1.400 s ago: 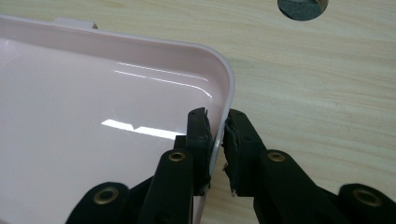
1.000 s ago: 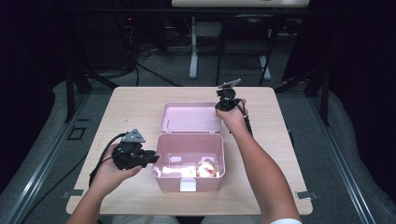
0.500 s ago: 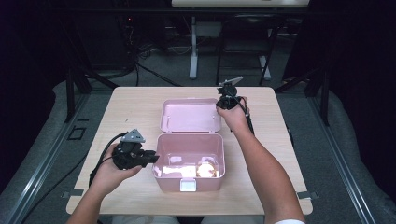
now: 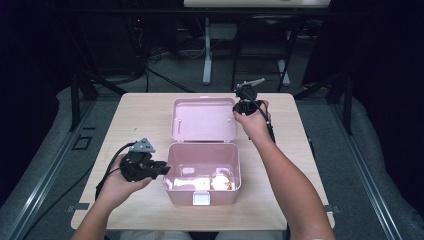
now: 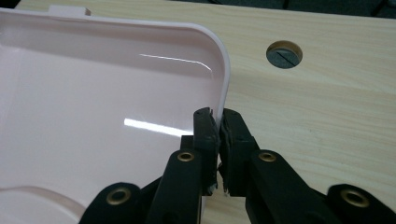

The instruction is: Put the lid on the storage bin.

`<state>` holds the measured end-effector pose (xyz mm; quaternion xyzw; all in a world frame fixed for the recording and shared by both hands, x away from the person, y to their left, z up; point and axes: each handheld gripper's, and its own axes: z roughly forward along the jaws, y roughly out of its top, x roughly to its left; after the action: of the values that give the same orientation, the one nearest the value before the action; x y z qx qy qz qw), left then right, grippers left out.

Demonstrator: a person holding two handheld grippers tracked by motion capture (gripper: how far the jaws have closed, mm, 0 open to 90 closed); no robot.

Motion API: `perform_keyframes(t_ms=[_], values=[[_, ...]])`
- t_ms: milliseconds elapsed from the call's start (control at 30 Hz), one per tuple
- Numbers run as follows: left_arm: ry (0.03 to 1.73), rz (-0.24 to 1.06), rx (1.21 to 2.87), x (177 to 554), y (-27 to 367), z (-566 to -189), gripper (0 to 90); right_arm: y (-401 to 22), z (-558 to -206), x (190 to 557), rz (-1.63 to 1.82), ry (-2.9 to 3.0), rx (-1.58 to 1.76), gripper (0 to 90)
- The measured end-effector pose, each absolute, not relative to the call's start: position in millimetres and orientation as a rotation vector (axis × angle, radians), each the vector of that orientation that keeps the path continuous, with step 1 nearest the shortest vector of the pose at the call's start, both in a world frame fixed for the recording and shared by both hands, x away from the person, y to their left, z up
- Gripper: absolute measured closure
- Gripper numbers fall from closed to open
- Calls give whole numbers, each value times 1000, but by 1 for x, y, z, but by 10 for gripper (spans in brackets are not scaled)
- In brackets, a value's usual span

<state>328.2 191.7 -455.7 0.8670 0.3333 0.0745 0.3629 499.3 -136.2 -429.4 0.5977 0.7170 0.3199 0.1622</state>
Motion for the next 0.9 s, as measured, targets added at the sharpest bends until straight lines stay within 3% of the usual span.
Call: perform_keyframes(t_ms=[900], values=[[865, 192, 2229, 328, 192, -456, 735, -144, -393, 443, 1082, 1959, 1505, 871]])
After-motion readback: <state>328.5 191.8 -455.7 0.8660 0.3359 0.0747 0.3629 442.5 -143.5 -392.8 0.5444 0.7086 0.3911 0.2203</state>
